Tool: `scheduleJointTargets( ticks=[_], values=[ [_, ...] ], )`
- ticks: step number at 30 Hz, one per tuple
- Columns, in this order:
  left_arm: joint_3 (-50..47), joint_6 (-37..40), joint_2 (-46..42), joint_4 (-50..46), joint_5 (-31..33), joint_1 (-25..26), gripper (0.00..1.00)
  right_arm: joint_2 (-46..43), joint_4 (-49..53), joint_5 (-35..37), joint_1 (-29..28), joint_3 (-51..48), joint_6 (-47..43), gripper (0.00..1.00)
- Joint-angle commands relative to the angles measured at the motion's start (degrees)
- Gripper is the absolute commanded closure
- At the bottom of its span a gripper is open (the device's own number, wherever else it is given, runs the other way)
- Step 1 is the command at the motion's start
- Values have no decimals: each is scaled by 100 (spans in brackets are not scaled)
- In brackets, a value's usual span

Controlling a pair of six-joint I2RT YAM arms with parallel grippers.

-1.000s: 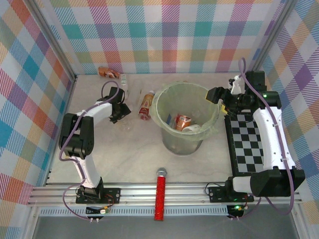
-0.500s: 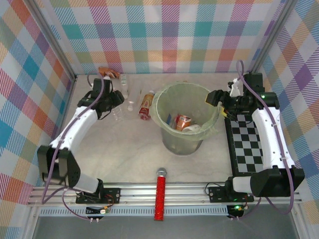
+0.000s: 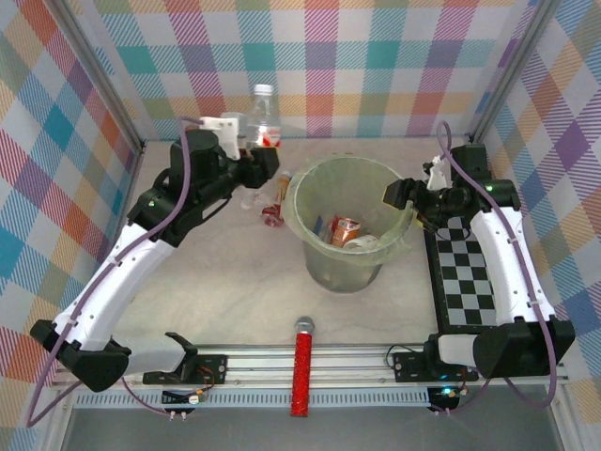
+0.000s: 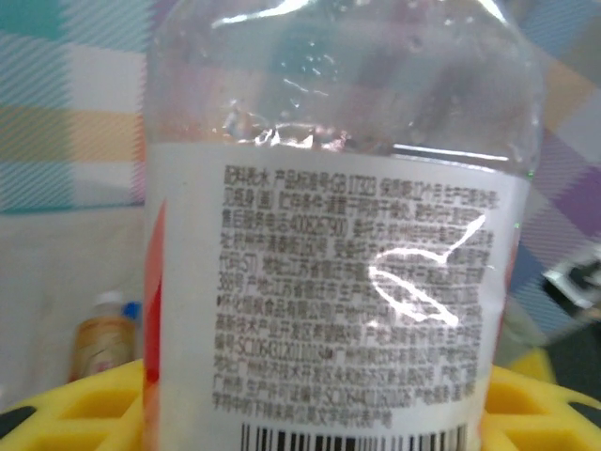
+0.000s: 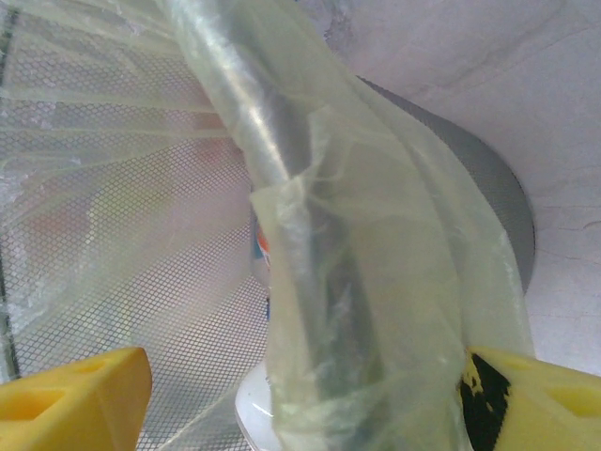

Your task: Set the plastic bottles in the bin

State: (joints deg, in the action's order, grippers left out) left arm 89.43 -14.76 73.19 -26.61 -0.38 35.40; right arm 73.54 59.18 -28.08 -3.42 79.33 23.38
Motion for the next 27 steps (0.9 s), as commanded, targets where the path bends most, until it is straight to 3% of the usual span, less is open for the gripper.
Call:
scheduleJointTargets(
  ticks=[1, 8, 16, 23, 27],
  values=[
    [339, 522, 413, 310, -377, 460, 52, -84, -60, -18, -83, 21, 95, 16],
    [873, 979, 1413, 60, -472, 1181, 52, -109, -59, 30, -183, 61, 132, 16],
    [796, 1081, 1949, -227, -645, 1286, 51, -122, -7, 114, -190, 101, 115, 15],
    [673, 1189, 2050, -382, -727, 1291, 29, -85, -43, 118, -192, 114, 115, 15],
    [679, 1220, 2077, -415, -724, 1285, 22, -85, -41, 128, -194, 111, 103, 16]
  ],
)
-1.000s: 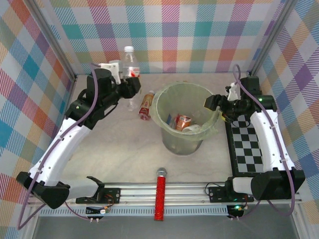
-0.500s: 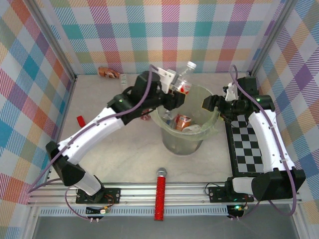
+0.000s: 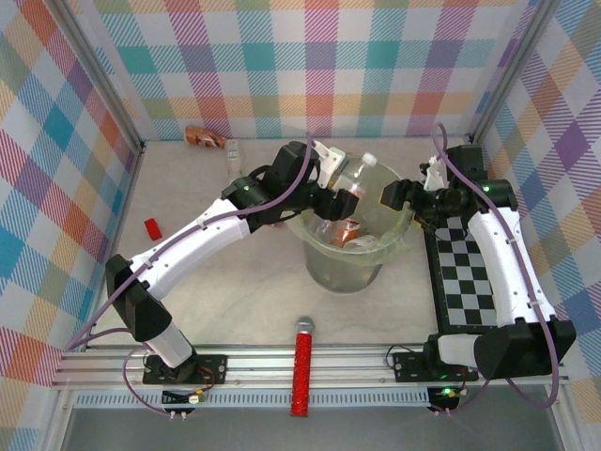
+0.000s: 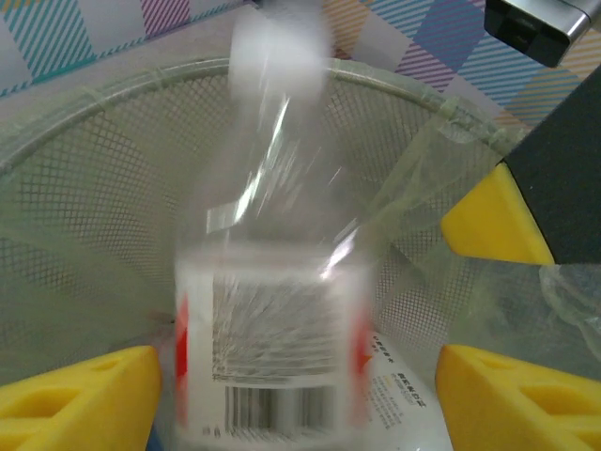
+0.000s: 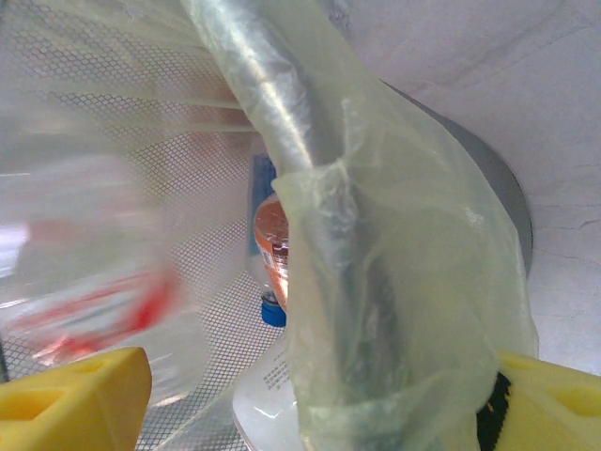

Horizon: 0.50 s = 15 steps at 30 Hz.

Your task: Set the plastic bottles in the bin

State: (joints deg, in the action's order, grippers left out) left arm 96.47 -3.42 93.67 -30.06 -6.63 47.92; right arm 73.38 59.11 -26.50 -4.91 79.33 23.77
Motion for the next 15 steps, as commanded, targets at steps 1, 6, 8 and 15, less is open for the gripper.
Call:
scheduleJointTargets(
  ticks=[1, 6, 8, 15],
  values=[
    [-15, 83, 31, -70, -101, 38, 21, -69, -42, -28, -43, 119, 64, 15],
    [56, 89, -6, -70, -91, 34, 20, -59, -24, -25, -45, 149, 46, 15],
    [74, 93, -33, -60, -75, 32, 20, -46, -23, -38, -45, 170, 48, 15],
    [164, 50, -179, -85, 209, 27, 19, -34, -30, -66, -45, 217, 40, 15]
  ],
)
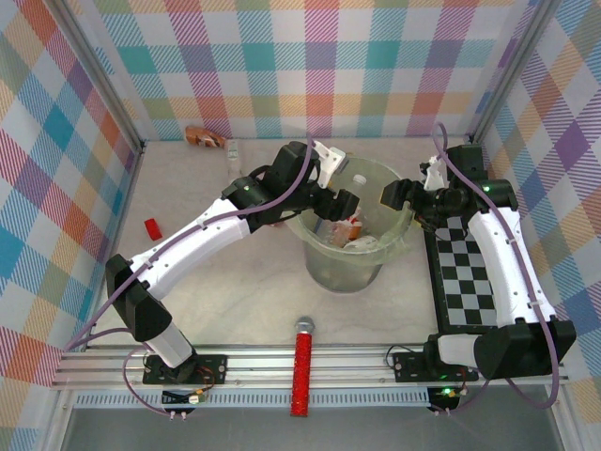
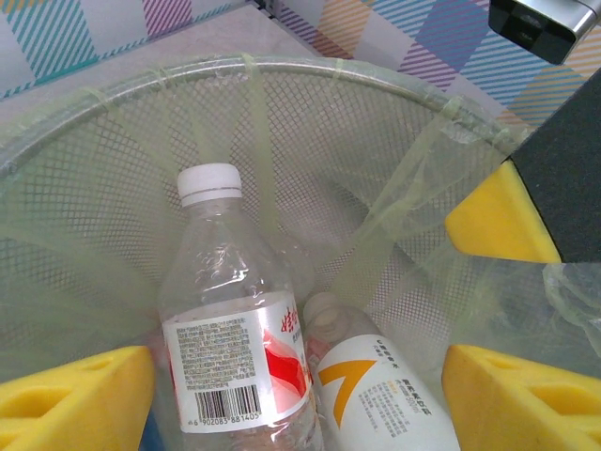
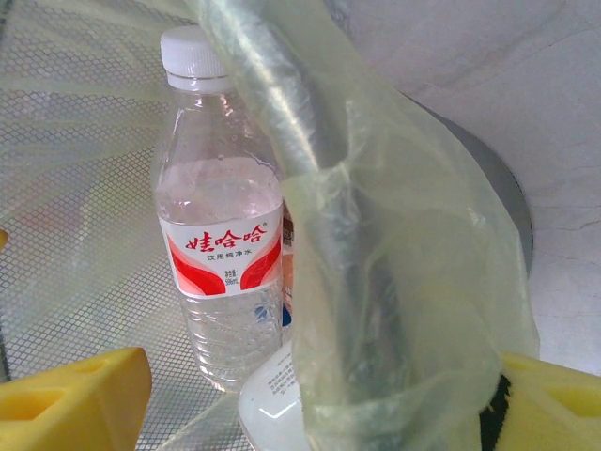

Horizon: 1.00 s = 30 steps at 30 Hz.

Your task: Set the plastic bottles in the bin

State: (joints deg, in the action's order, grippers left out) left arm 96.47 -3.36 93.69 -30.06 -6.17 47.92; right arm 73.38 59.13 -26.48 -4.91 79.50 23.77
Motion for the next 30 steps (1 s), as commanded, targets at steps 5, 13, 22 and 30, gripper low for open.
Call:
scheduleJointTargets(
  ticks=[5, 13, 22, 30],
  values=[
    [154, -60, -388, -132, 402, -194, 17, -33, -21, -74, -40, 218, 22, 15],
    [-296, -981, -698, 234, -225, -1699, 14, -49, -7, -81, -43, 250, 9, 15],
    [-948, -2279, -337, 1248, -1026, -3594, 11, -34, 46, -73, -44, 304, 1, 15],
    [-1154, -3780, 747, 2688, -1094, -4779, 13, -57, -95, -318, -64, 193, 78, 15]
  ],
)
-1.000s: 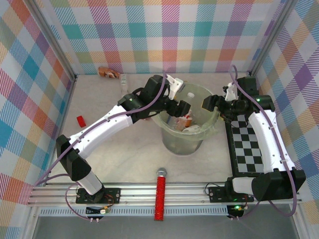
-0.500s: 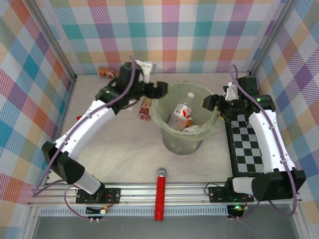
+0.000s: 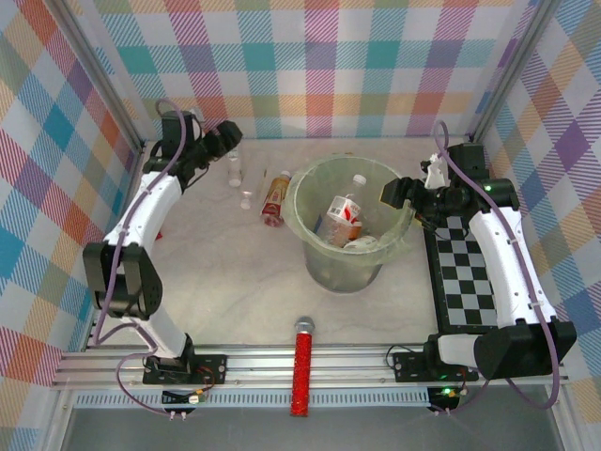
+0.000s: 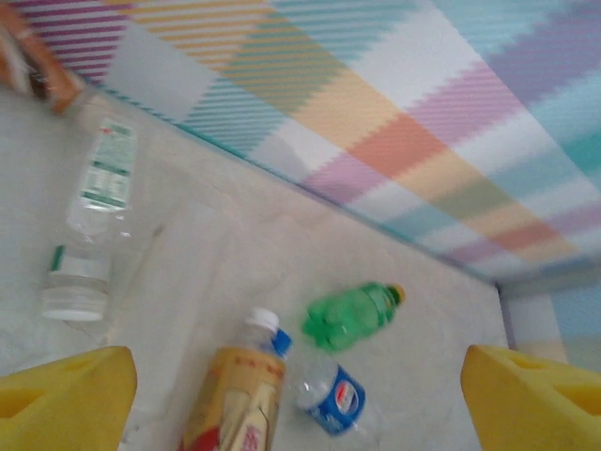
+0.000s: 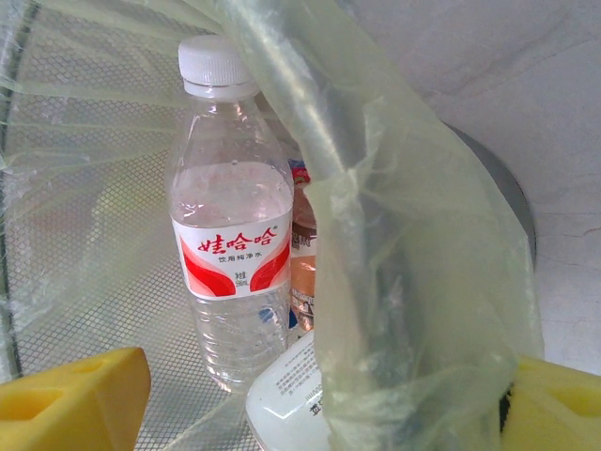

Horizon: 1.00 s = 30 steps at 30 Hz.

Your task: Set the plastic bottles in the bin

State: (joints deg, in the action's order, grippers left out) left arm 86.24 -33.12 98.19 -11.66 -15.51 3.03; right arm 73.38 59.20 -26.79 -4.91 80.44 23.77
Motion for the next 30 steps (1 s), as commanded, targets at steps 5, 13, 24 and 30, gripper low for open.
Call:
scheduleJointTargets(
  ticks=[5, 13, 24, 30],
  values=[
    [113, -1627, 1455, 1792, -322, -705, 17, -50, -73, -301, -72, 75, 91, 15],
    [936, -2295, 3058, 2458, 43, -908, 17, -69, -49, -260, -118, -72, 131, 15],
    [2673, -3278, 4723, 2416, 403, -936, 18, -138, 66, -33, -153, -286, 169, 14],
    [3428, -3811, 5291, 1995, 723, -936, 18, -304, -5, 37, -149, -501, 262, 14]
  ],
)
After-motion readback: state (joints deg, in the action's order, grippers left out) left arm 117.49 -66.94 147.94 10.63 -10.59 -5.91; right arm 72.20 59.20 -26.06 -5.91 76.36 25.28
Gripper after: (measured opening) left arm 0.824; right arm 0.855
